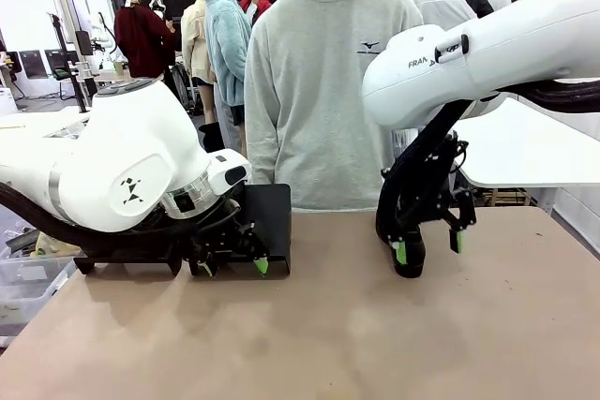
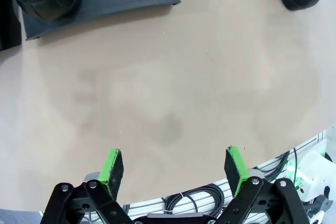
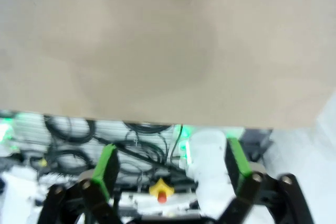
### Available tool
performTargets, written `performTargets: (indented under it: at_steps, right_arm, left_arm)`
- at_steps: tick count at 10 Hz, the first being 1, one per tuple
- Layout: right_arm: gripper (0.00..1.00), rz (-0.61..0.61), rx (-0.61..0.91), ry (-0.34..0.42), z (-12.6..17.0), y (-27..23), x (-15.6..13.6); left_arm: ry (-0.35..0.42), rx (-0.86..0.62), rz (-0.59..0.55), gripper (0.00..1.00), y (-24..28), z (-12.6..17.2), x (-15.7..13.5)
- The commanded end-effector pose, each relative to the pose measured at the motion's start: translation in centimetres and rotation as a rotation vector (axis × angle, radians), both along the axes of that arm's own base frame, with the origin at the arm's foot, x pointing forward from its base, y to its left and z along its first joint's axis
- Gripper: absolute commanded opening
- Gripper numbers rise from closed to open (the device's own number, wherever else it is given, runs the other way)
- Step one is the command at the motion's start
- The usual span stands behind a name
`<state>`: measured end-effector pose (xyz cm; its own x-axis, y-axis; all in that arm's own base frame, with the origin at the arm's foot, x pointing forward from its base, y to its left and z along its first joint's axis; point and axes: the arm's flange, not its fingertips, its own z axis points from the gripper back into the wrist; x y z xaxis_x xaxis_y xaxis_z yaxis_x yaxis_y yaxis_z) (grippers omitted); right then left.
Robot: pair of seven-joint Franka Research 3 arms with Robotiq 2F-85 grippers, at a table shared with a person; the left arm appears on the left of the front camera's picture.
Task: Organize the shoes by placing them on the stand.
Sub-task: Pick up one Shoe and place it in the middle of the table.
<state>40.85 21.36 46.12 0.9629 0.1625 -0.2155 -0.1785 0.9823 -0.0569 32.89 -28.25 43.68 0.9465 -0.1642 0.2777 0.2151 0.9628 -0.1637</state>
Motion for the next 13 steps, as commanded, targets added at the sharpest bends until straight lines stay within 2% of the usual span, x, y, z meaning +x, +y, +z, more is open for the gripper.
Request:
performTargets:
  at_steps: [1,4,6,10,13]
  right_arm:
    - [1.00,0.035,0.049,-0.069,-0.4,-0.5,7.4]
    - [1.00,0.049,0.114,-0.081,-3.6,-0.4,15.2]
    - [1.00,0.035,0.127,-0.059,-6.0,0.3,17.5]
    - [1.00,0.043,0.084,-0.057,-8.8,2.1,19.9]
    - [1.00,0.033,0.055,-0.069,-11.0,3.2,19.3]
  left_arm:
    - [-0.008,0.009,0.000,1.00,-0.1,-0.5,-0.1]
    - [-0.008,0.009,0.000,1.00,-0.1,-0.5,-0.1]
    - [-0.008,0.009,0.000,1.00,-0.1,-0.5,-0.1]
    - [-0.008,0.009,0.000,1.00,-0.1,-0.5,-0.1]
    - [-0.008,0.009,0.000,1.00,-0.1,-0.5,-0.1]
